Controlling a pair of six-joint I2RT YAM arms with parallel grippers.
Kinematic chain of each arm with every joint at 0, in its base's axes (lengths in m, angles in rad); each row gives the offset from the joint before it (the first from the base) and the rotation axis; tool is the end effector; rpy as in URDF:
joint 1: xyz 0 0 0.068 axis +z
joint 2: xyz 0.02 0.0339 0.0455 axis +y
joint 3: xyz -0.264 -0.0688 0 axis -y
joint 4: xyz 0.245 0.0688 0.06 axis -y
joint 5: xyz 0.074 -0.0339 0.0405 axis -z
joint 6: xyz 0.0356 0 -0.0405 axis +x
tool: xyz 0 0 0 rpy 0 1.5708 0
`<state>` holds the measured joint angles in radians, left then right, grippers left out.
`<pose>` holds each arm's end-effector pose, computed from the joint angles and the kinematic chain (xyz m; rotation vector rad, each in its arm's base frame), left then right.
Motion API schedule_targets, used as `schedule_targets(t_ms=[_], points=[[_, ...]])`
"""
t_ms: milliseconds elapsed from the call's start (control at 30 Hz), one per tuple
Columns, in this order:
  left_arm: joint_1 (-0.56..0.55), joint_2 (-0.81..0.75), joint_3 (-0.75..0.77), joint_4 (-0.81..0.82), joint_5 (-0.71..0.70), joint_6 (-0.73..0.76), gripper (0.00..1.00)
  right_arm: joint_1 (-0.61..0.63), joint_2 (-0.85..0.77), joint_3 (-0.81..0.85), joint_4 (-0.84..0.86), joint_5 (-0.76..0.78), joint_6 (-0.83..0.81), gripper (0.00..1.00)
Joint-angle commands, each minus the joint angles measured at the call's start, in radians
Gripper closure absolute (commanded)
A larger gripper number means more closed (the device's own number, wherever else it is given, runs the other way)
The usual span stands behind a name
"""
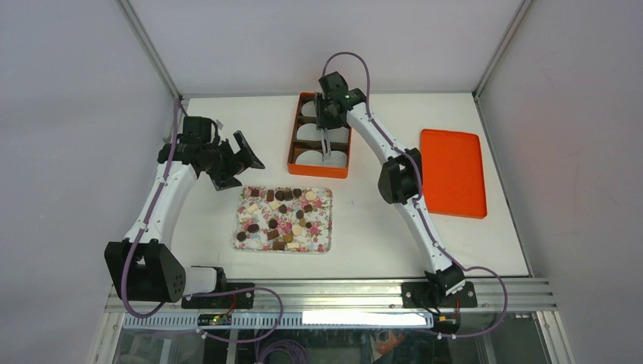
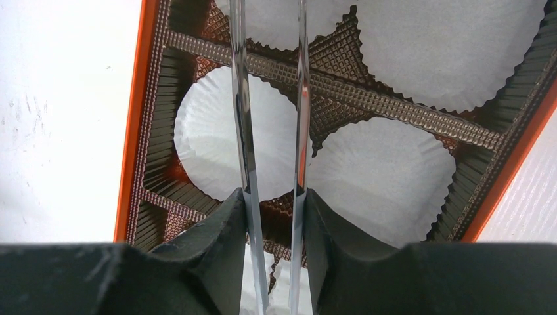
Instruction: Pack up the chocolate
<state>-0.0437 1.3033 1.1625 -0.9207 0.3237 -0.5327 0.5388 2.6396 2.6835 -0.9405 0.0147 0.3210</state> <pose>0.2530 -0.0224 0.2991 -0.5379 2.6263 -0.6175 0.4826 0.2879 0.2256 -0.2654 2.4865 0.3486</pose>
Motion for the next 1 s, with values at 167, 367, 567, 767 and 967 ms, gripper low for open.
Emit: schedule_targets(t_ms=[167,367,567,767,967], points=[[0.012,-0.013,-0.001,0.014,0.017,0.011,0.01,0.0,-0.009,0.072,0.06,-0.007,-0.003,1.0],[0.011,-0.022,-0.005,0.014,0.017,0.008,0.01,0.0,0.001,0.069,0.056,-0.007,0.0,1.0],[0.012,-0.024,-0.006,0.015,0.017,0.007,0.01,0.002,0.002,0.068,0.051,-0.007,-0.004,1.0],[0.012,-0.026,-0.007,0.014,0.018,0.007,0.01,0.009,0.0,0.066,0.042,-0.039,-0.017,0.98],[0.012,-0.027,-0.009,0.014,0.02,0.007,0.01,0.014,-0.004,0.056,0.031,-0.041,-0.023,0.97]])
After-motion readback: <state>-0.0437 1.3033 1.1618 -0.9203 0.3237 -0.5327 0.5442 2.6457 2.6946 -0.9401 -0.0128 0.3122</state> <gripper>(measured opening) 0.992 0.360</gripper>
